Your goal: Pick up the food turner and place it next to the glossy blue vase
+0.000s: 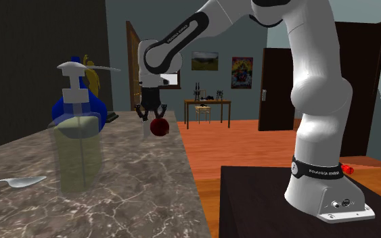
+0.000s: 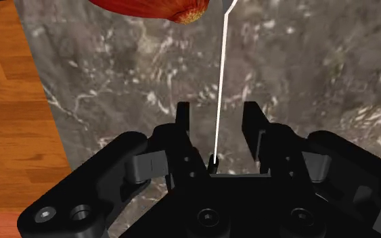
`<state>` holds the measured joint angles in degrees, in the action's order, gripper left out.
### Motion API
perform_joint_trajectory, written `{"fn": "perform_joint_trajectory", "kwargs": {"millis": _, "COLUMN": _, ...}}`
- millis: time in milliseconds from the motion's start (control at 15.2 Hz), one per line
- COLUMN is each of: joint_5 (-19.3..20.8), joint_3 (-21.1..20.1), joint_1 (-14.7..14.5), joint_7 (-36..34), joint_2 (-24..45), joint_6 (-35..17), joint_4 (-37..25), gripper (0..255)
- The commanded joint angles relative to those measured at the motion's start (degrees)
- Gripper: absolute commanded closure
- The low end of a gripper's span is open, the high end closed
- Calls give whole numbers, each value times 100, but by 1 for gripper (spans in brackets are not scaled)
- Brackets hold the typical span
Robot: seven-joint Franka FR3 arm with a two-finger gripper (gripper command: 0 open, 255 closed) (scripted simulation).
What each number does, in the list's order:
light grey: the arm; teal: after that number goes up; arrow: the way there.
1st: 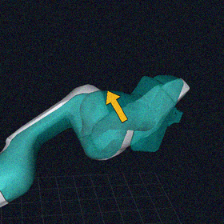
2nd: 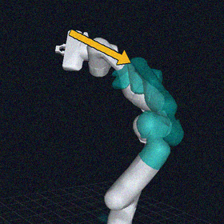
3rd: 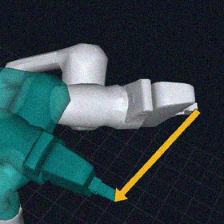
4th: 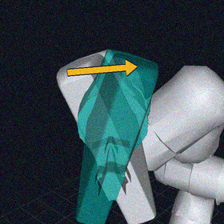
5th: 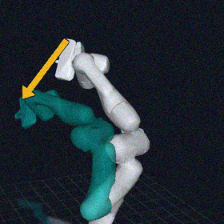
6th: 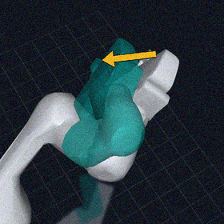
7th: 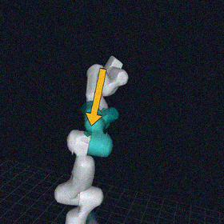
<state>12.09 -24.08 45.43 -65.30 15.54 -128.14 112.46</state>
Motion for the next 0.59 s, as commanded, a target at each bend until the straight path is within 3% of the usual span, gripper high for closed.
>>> {"fn": "perform_joint_trajectory", "kwargs": {"millis": 0, "joint_5": 0, "joint_3": 0, "joint_1": 0, "joint_7": 0, "joint_2": 0, "joint_6": 0, "joint_4": 0, "gripper": 0}}
{"fn": "perform_joint_trajectory", "kwargs": {"millis": 264, "joint_5": 0, "joint_3": 0, "joint_1": 0, "joint_7": 0, "joint_2": 0, "joint_6": 0, "joint_4": 0, "gripper": 0}}
{"fn": "perform_joint_trajectory", "kwargs": {"millis": 528, "joint_5": -245, "joint_3": -86, "joint_1": 44, "joint_7": 160, "joint_2": -378, "joint_6": 612, "joint_4": -277, "gripper": 0}}
